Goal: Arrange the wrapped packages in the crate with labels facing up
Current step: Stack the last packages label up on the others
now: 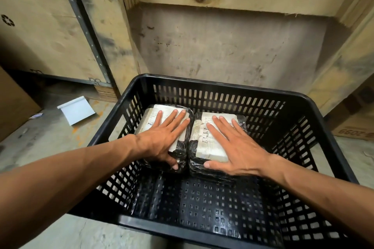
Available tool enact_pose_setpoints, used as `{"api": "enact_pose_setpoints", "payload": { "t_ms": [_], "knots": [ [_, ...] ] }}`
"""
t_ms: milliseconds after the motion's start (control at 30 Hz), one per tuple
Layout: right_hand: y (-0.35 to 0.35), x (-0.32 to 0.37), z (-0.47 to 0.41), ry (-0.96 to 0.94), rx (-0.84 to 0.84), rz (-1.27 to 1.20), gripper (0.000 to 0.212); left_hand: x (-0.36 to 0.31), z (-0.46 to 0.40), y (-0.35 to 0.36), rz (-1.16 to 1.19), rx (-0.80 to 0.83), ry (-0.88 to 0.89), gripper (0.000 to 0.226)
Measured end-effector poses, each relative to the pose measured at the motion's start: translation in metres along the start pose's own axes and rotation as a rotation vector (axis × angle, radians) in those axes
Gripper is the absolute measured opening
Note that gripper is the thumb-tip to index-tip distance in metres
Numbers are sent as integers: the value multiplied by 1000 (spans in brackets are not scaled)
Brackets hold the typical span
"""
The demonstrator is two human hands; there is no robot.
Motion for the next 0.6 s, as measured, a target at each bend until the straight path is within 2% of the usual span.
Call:
{"api": "enact_pose_setpoints", "payload": {
  "t_ms": [233, 300, 433, 500, 600],
  "knots": [
    [0, -1, -6, -27, 27, 25, 120, -3, 8, -1, -39, 2, 69, 129],
    [0, 0, -5, -13, 38, 33, 126, -2, 9, -1, -37, -4, 70, 133],
    [0, 3, -7, -12, 105, 71, 136, -7, 11, 2, -124, 8, 12, 158],
    [1, 4, -7, 3, 111, 72, 137, -8, 12, 4, -104, -16, -41, 157],
    [3, 5, -8, 15, 104, 77, 133, -6, 11, 5, -81, -28, -17, 148]
  ]
}}
Point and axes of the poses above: each hand's wrist, its own z-axis away from the middle knuckle, its own y-axis out of the palm, x = y × z, the point moved 5 cm from there along -z, towards the middle knuckle, and after that the axes turned 12 degrees about -y, right-handed, at the moved point
